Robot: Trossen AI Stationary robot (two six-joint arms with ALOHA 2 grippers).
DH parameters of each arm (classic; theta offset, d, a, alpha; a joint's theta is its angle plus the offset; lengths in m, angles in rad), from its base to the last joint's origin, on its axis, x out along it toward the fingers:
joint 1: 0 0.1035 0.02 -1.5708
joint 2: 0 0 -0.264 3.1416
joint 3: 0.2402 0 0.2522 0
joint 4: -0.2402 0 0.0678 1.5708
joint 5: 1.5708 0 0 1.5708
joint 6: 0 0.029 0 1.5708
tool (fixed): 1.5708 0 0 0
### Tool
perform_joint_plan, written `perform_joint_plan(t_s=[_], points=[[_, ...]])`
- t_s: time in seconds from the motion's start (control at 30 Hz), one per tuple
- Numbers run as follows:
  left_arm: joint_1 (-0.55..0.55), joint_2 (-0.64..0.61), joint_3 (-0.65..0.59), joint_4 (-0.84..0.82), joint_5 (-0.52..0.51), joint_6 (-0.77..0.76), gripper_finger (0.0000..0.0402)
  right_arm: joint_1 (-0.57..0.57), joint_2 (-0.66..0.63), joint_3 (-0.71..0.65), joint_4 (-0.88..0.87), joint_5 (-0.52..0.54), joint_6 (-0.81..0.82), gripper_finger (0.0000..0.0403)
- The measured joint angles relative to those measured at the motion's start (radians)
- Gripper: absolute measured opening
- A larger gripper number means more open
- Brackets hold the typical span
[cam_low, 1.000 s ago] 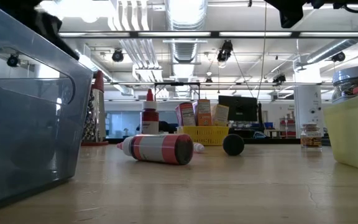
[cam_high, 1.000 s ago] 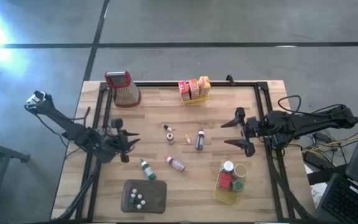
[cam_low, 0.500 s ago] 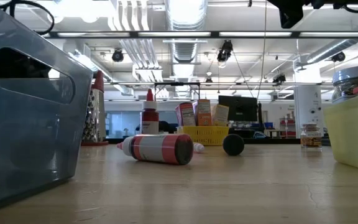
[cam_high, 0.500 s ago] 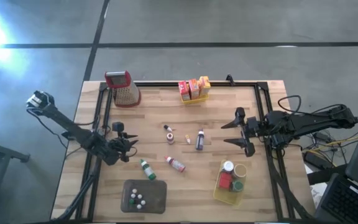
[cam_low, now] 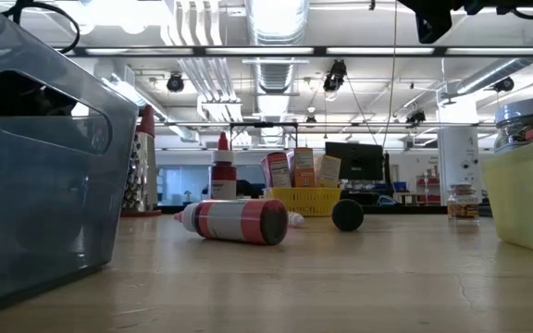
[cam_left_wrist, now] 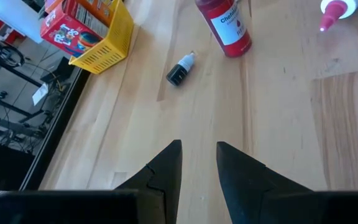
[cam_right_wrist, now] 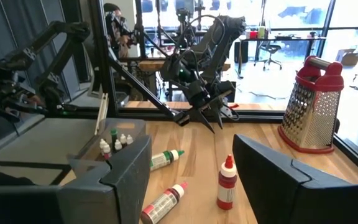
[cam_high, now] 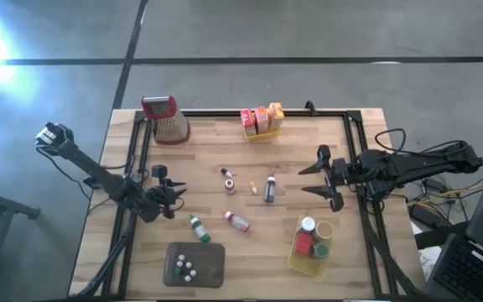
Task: Pick & Place Kitchen Items
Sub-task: Put the black food coloring bottle into the black bin
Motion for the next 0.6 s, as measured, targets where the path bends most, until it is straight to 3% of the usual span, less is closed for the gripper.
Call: perform_joint_plan(t_s=[0.6], points=[[0.000,0.000,0.000,0.000,-0.001,0.000,0.0106,0.000,0.000,0.000,-0.002,0.000,0.001,0.0276]])
